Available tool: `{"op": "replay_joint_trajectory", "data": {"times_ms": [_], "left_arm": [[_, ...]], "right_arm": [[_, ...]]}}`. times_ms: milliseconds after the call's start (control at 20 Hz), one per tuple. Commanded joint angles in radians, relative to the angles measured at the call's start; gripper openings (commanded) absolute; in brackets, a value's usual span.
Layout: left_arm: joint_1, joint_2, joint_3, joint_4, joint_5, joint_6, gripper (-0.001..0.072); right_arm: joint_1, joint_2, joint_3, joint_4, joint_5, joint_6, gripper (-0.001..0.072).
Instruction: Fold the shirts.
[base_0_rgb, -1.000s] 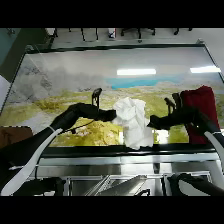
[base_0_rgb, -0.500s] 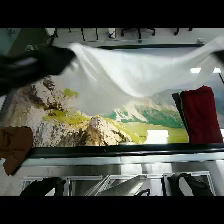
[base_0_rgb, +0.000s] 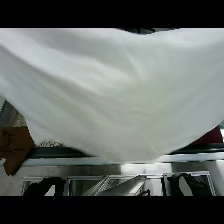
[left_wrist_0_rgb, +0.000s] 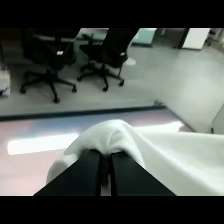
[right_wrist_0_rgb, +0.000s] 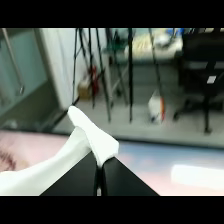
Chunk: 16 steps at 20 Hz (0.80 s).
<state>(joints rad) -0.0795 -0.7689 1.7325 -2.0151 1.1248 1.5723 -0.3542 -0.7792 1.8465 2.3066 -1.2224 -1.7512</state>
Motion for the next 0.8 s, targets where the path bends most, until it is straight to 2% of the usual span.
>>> {"op": "replay_joint_trajectory", "data": {"times_ms": [0,150,300,400,500,600,650,750], "left_arm": [[0.053,-0.069,-0.19,-0.06,0.088,0.036,0.0014],[-0.026,-0.195,-0.47,-0.072,0.039,0.102,0.0014],[-0.1,-0.352,-0.705,-0.072,-0.116,0.13,0.0014],[-0.126,-0.475,-0.778,-0.072,-0.196,0.13,0.0014],[-0.134,-0.585,-0.777,-0.076,-0.234,0.13,0.0014],[-0.134,-0.667,-0.723,-0.076,-0.214,0.13,0.0014],[-0.128,-0.698,-0.683,-0.074,-0.182,0.13,0.0014],[-0.104,-0.74,-0.593,-0.074,-0.065,0.13,0.0017]], "right_arm": [[0.055,-0.121,-0.138,0.042,-0.086,-0.026,0.0025],[0.203,-0.23,-0.459,0.019,-0.005,-0.065,0.0025],[0.327,-0.392,-0.776,0.02,0.268,-0.098,0.0026],[0.357,-0.559,-0.84,0.026,0.385,-0.097,0.0026],[0.357,-0.682,-0.818,0.053,0.385,-0.096,0.0026],[0.354,-0.736,-0.779,0.053,0.384,-0.078,0.0026],[0.349,-0.735,-0.76,0.053,0.38,-0.077,0.0057],[0.319,-0.714,-0.703,0.05,0.304,-0.077,0.0407]]}}
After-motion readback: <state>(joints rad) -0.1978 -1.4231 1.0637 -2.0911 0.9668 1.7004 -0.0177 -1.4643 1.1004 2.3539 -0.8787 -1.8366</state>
